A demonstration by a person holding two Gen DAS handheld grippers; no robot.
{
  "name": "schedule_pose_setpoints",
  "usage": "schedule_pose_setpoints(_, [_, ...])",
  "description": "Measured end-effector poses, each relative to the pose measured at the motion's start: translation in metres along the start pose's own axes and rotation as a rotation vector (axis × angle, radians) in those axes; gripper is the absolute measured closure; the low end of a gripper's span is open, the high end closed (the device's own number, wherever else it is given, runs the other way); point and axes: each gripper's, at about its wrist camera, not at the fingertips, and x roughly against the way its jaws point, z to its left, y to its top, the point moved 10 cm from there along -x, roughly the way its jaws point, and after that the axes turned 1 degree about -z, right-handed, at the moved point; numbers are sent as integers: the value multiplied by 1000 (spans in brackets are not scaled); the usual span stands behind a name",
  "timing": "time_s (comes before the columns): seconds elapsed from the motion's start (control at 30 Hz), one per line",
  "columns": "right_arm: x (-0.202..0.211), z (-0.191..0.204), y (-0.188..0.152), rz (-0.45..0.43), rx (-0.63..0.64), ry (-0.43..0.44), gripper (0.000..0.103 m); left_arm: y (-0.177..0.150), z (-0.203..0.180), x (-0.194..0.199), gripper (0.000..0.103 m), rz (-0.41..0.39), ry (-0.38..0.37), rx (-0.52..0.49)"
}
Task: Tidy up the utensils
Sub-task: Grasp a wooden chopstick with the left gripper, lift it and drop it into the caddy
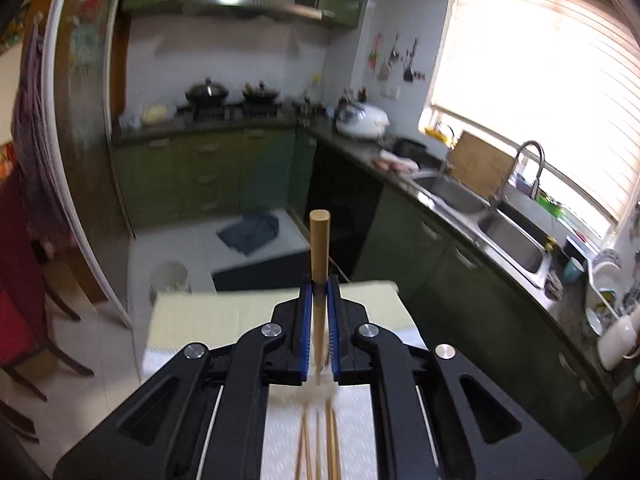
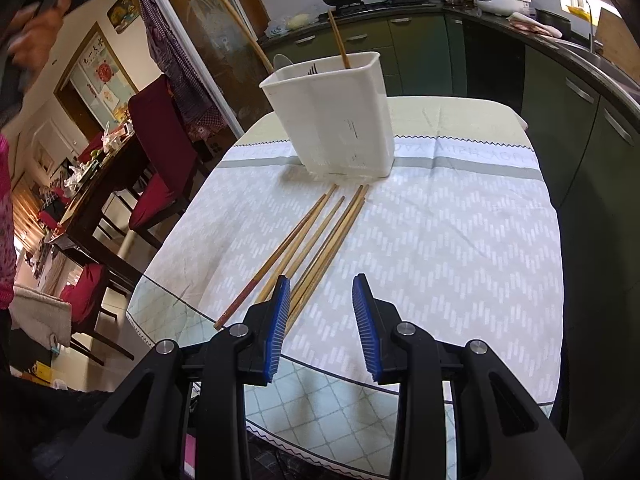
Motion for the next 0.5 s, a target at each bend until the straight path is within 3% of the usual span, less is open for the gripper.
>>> schedule_pose_setpoints(0.13, [-1, -6, -3, 4, -13, -1, 70, 16, -4, -15, 96, -62, 16, -34])
schedule_pose_setpoints(0.23, [0, -12, -5, 3, -26, -4, 70, 9, 0, -39, 96, -47, 43, -54])
schedule_pose_setpoints(0.5, [-1, -22, -7, 9, -46, -18, 70, -61, 15, -108, 96, 154, 76, -81])
